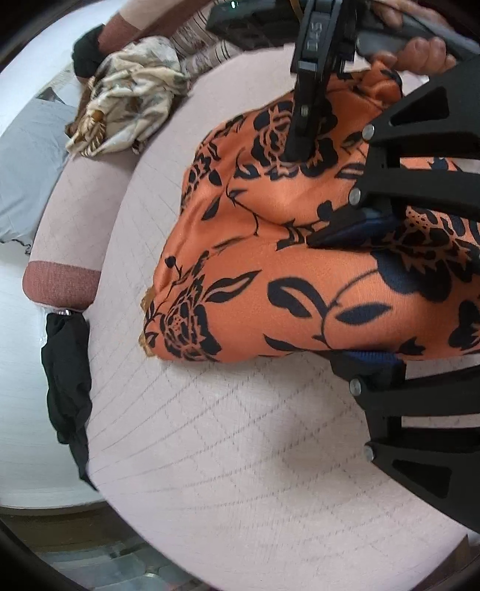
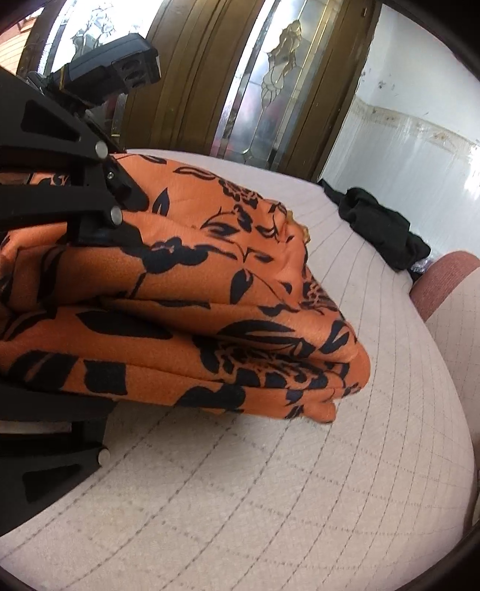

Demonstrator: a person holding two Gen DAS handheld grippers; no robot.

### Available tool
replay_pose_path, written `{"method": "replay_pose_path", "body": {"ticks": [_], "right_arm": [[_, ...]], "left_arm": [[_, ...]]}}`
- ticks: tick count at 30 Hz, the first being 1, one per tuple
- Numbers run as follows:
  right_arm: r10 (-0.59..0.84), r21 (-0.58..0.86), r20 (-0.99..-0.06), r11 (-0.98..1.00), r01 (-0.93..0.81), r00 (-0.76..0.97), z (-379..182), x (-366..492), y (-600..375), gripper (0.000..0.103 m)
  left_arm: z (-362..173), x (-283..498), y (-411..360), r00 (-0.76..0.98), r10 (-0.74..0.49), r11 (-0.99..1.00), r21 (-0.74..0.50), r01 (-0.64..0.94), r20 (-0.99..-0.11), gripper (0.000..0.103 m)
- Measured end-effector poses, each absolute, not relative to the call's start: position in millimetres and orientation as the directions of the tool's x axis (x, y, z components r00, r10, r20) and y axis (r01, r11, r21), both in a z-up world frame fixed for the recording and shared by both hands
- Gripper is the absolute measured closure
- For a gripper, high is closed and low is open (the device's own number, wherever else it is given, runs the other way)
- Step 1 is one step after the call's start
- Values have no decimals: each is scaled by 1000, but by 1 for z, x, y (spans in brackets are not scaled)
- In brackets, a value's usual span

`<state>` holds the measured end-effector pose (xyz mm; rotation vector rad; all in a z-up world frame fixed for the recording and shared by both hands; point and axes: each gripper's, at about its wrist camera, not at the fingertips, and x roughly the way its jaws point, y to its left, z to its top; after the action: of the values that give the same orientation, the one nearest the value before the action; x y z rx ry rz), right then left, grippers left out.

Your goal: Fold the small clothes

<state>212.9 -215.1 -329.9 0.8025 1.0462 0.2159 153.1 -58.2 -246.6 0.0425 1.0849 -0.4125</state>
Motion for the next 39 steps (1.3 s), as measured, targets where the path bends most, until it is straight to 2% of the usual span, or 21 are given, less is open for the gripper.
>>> {"method": "replay_pose_path", "body": {"ticks": [1,4,9,12,14,16,18,19,21,25,29,34,37,39], "right_arm": [[510,674,-696,708,213,505,-329,212,-216,47],[474,651,-707,726,221,524,-320,196,-219,46],[344,545,-721,817,186,601,-286,156,-219,46],[273,478,-686,868,134,674,-263,130,-210,46],[258,446,-657,890,89,709,-252,121,-199,48],[265,424,-647,905,48,715,-250,121,-184,56],[262,391,-677,920,35,688,-259,125,-171,61],[239,352,-721,935,47,650,-271,131,-165,64],[178,285,-808,952,109,562,-298,140,-164,64],[192,319,-803,938,134,564,-282,137,-174,66],[185,330,-749,937,116,636,-239,116,-182,62],[135,276,-667,958,74,733,-173,80,-173,62],[110,243,-602,969,50,791,-137,56,-162,48],[95,226,-568,973,44,817,-119,44,-155,48]], "left_arm": [[-245,151,-57,406,-298,926,-159,342,-864,47],[-235,142,-52,440,-252,942,-114,317,-862,40],[-215,117,-29,536,-159,963,-11,269,-829,39],[-213,106,-28,575,-63,964,100,247,-816,37],[-223,100,-28,580,-7,953,170,250,-814,34],[-234,98,-29,578,35,942,220,252,-816,33],[-237,97,-27,589,33,942,223,252,-807,33],[-237,97,-27,586,29,941,220,257,-810,32],[-232,97,-24,573,22,944,205,257,-819,33],[-207,87,-14,589,5,959,171,227,-808,33],[-163,68,-9,658,18,971,169,166,-753,31],[-97,33,-8,784,17,978,173,116,-620,17],[-61,17,-4,834,6,983,157,97,-552,8],[-41,6,-2,859,1,986,143,84,-511,5]]}}
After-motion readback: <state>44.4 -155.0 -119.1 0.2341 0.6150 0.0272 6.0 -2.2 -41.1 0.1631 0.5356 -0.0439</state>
